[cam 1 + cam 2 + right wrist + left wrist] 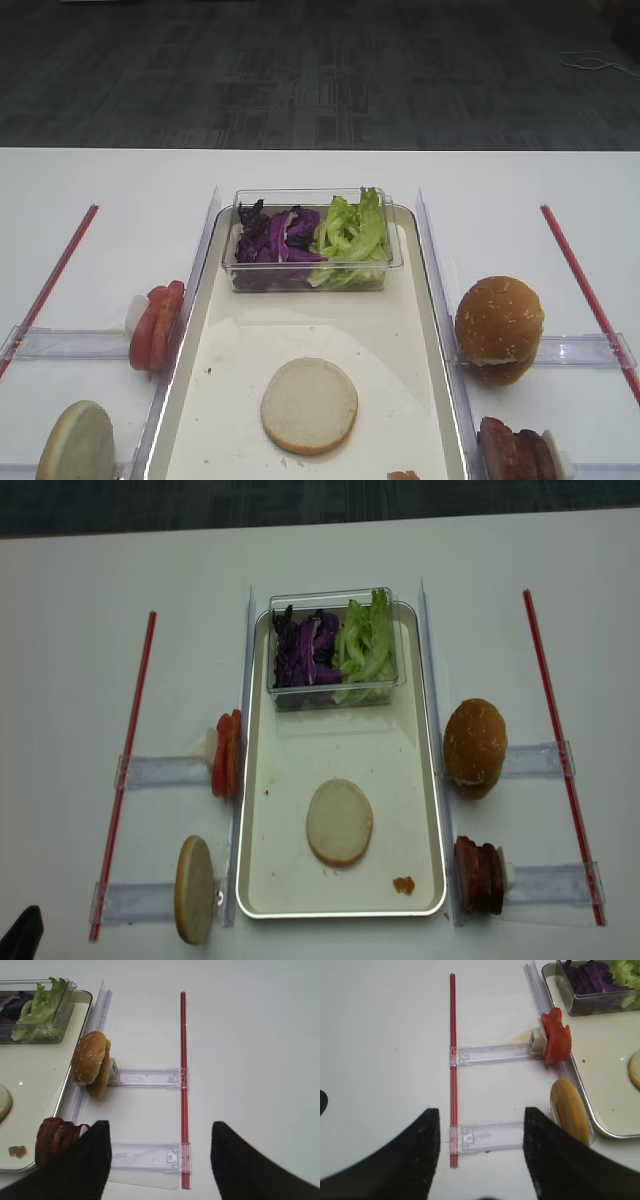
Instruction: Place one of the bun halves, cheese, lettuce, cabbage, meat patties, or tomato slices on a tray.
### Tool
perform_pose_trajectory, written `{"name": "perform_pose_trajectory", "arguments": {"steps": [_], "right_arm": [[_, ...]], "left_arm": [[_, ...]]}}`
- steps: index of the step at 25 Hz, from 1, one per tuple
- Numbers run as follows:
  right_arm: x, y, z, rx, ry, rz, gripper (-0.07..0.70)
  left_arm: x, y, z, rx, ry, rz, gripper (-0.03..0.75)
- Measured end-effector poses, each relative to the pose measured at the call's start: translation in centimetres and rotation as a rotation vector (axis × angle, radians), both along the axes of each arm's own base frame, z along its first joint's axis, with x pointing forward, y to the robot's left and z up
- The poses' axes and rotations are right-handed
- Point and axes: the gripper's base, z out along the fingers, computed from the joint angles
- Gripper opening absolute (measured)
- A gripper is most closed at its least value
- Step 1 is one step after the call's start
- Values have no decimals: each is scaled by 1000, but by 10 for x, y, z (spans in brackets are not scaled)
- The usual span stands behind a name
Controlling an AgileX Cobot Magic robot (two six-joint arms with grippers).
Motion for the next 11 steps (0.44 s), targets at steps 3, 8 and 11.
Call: {"name": "perform_pose_trajectory", "arguments": {"steps": [3,8,11], "right_arm": [[0,0,0,0,0,0,453],[0,0,0,0,0,0,453],[0,0,0,0,0,0,453]], "left_arm": [[0,0,0,-1,0,1,359],[0,0,0,-1,0,1,359],[0,0,0,-1,0,1,359]]}}
